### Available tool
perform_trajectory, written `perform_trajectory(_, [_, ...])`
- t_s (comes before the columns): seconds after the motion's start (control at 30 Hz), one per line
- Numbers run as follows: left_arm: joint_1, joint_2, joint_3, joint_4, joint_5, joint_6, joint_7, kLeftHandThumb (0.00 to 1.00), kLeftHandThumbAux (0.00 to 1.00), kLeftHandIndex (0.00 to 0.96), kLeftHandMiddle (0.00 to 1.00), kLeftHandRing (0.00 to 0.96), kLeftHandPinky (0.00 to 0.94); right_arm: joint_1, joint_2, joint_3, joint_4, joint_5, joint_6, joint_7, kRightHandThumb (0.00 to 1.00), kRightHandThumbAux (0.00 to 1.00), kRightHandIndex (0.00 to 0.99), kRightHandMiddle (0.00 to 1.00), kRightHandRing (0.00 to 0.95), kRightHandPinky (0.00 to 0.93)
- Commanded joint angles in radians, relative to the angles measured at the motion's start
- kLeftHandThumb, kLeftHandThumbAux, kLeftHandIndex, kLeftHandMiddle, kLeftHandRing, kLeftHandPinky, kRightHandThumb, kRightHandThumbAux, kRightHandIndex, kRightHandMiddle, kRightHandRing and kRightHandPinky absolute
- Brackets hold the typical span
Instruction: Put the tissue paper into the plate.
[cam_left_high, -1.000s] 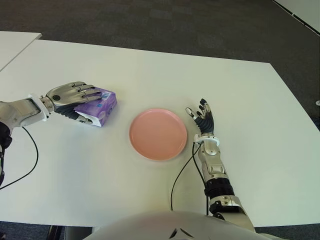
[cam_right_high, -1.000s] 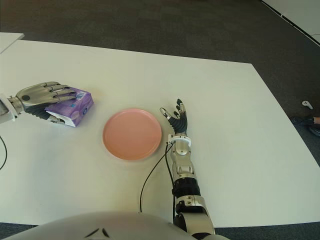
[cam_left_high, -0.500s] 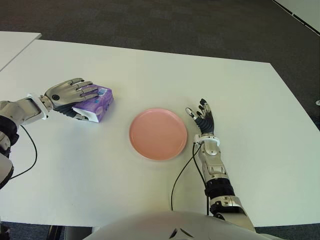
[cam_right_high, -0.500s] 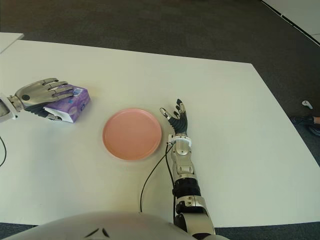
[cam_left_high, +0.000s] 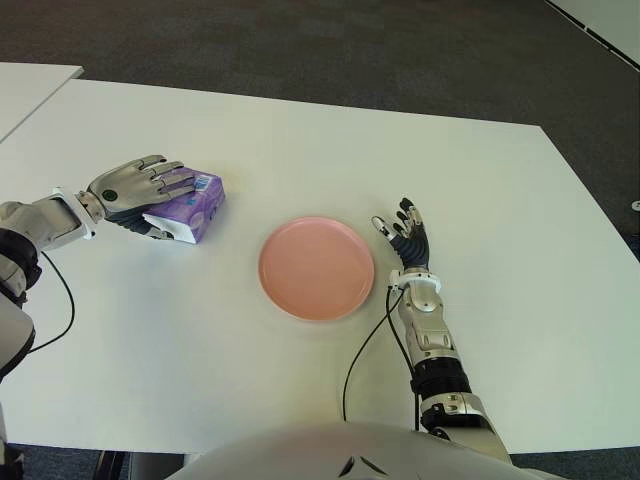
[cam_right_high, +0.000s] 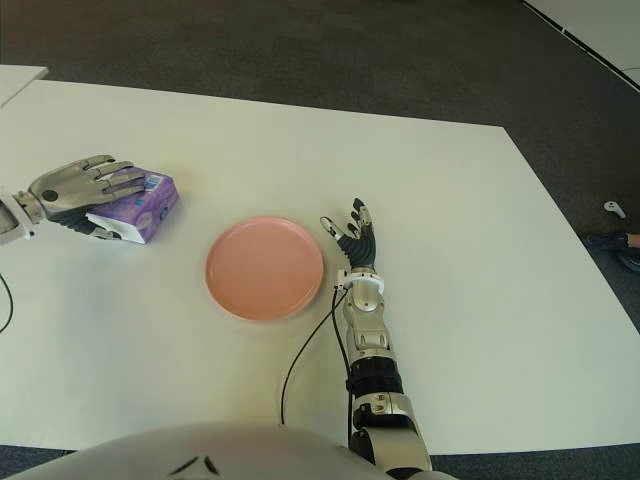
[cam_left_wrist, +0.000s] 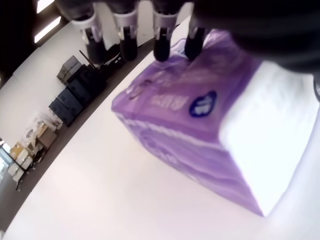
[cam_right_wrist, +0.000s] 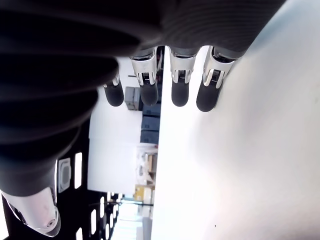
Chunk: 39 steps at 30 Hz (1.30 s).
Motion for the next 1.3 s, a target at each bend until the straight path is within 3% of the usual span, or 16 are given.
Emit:
perform_trajectory(0.03, [0.021,-0.027,-0.026,0.016,0.007,-0.005,0.024,0.175,0.165,0.000,0.000,0.000,0.000,0.066,0.006,-0.004,0.042,0.015,0.078,0.010,0.152,0.672,0.086,0.083,0.071,0.114])
perform_trajectory(0.5, [0.043,-0.082,-0.026,0.072,-0.046,-0.037,0.110,0.159,0.249,0.000,0.000,0.000,0.000,0.067,0.003,-0.002,0.044,0.011,0.076,0.012,0.155,0.660,0.092,0.082,0.070,0.106])
perform_trajectory(1.3, [0.087,-0.152,-0.011,0.111,-0.143,-0.038,0.089,0.257,0.236,0.000,0.000,0.000,0.000,0.077,0.000,0.004,0.020,0.008,0.093,0.013,0.142,0.675,0.078,0.070,0.059,0.094])
